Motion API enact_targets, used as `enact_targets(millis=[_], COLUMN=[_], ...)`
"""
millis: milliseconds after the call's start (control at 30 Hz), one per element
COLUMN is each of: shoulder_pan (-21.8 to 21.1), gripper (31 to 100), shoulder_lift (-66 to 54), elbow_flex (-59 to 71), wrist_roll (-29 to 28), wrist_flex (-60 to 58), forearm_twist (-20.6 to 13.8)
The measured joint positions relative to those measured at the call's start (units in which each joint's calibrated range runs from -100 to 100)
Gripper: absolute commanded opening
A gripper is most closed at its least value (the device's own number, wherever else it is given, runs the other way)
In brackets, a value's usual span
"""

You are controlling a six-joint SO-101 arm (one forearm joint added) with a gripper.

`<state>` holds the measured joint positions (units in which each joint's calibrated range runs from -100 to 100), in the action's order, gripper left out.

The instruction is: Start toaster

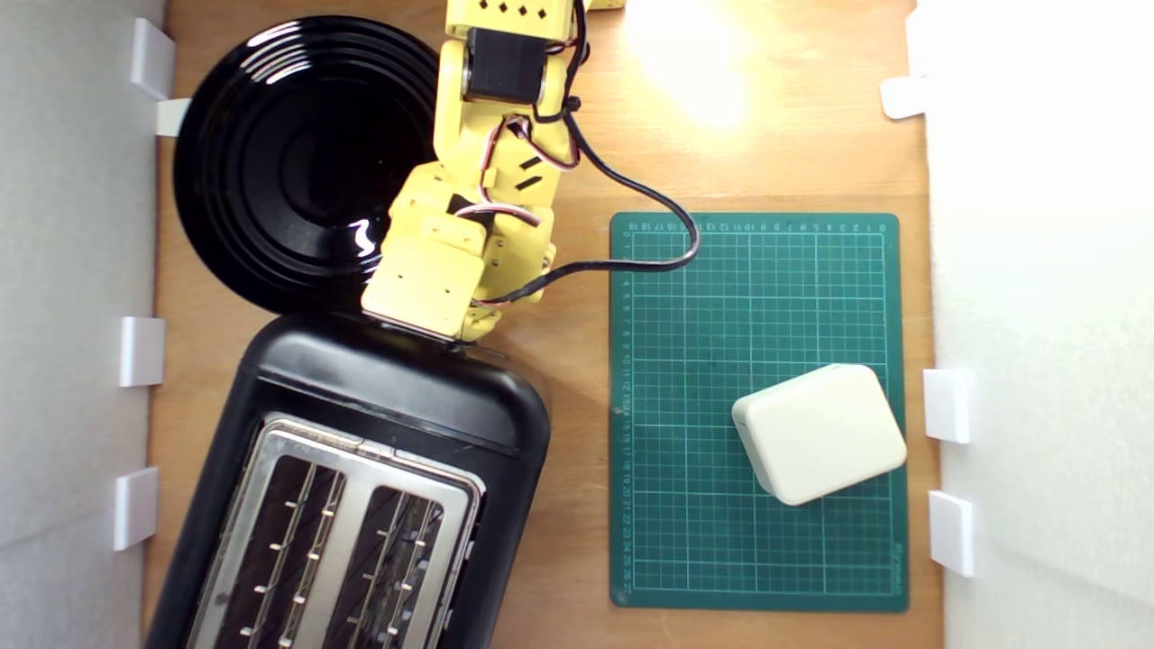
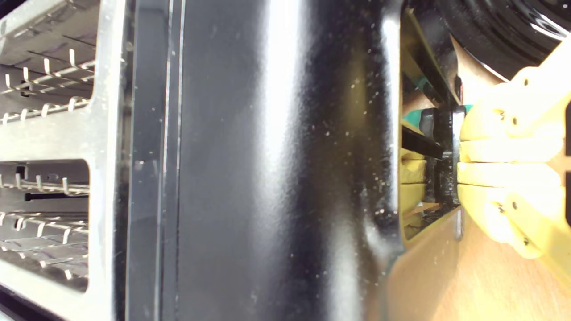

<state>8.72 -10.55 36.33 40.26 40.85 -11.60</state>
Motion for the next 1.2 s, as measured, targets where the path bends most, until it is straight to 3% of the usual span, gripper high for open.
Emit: enact_targets(millis=[167,400,600,833,1000,1200], shoulder_pan=[0.00,0.00,-0.18,-0.63,-0.90,-0.63], gripper=[31.4,31.4,31.4,31.4,31.4,31.4], shoulder_lift=[-3.42,-7.00,-15.76,-27.84,-39.02,-51.85], elbow_flex=[-0.93,-7.32,-16.40,-17.52,-10.75,1.58], wrist_roll=[0.00,0.00,0.00,0.05,-1.29,-7.00], wrist_flex=[1.02,11.66,16.60,21.79,22.04,22.13], forearm_twist=[-0.19,0.67,0.67,0.67,0.67,0.67])
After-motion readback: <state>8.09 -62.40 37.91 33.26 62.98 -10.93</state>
